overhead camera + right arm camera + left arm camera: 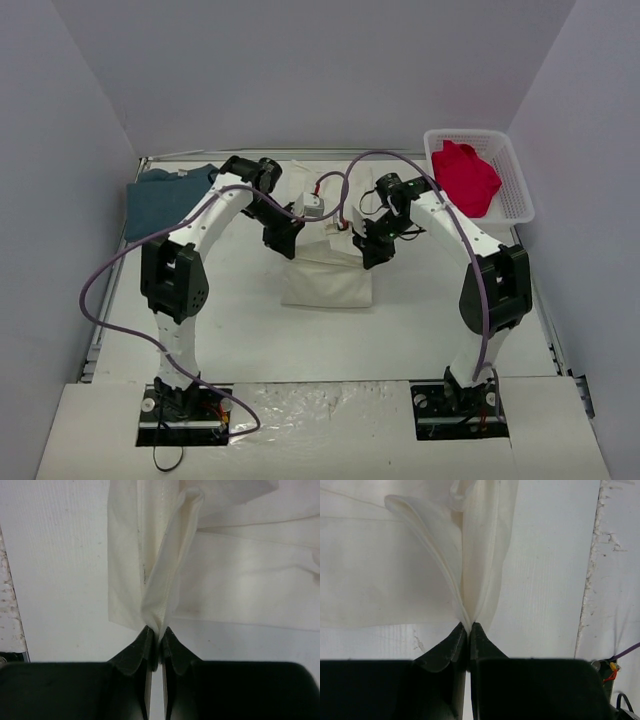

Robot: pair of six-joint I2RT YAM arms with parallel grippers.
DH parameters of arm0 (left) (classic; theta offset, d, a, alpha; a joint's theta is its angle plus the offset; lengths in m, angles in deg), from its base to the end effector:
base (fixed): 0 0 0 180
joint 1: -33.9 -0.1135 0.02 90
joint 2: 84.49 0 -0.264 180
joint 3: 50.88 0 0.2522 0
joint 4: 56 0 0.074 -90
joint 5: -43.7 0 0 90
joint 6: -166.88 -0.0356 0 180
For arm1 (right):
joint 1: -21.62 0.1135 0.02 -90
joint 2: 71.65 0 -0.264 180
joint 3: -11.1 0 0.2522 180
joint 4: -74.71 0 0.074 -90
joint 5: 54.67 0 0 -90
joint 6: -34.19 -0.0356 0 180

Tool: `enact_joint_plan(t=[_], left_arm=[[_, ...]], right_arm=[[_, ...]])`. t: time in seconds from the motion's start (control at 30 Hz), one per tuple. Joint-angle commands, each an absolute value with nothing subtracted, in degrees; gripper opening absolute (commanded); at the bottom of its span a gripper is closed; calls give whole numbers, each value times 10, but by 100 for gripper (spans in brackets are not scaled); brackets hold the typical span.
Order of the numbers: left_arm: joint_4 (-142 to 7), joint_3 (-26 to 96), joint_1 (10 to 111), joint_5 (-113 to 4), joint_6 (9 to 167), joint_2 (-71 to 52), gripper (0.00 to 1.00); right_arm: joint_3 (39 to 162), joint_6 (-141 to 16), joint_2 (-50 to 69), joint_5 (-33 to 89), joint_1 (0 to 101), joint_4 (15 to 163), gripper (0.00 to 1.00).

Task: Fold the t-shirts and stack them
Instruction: Fold the folded rectangular tshirt in 1/3 of the way

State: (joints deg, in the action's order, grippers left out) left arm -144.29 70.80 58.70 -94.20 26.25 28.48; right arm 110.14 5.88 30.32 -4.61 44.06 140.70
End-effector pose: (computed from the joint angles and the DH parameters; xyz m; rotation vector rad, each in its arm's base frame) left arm 0.3430 -0.1876 0.2985 1.6636 1.9802 -1.0661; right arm 0.3268 0.1597 0.2644 -1.7890 1.7317 0.6950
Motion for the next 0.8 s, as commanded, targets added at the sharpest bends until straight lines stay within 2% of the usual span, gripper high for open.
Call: enact_joint_plan(t=[0.0,0.23,0.6,0.77], left_arm=[[-1532,745,583,-917,233,291,3],[-1563,817,573,-910,216,349,2],[-1646,1027,561,-903,184,488,3],[-1646,1039,557,-893,174,508,2]], right_arm=[[1134,45,335,-2,424,1451,0],[1184,52,383,5,408,1455,0],[1291,64,472,9,382,1481,0],[1334,59,514,3,380,1482,0]])
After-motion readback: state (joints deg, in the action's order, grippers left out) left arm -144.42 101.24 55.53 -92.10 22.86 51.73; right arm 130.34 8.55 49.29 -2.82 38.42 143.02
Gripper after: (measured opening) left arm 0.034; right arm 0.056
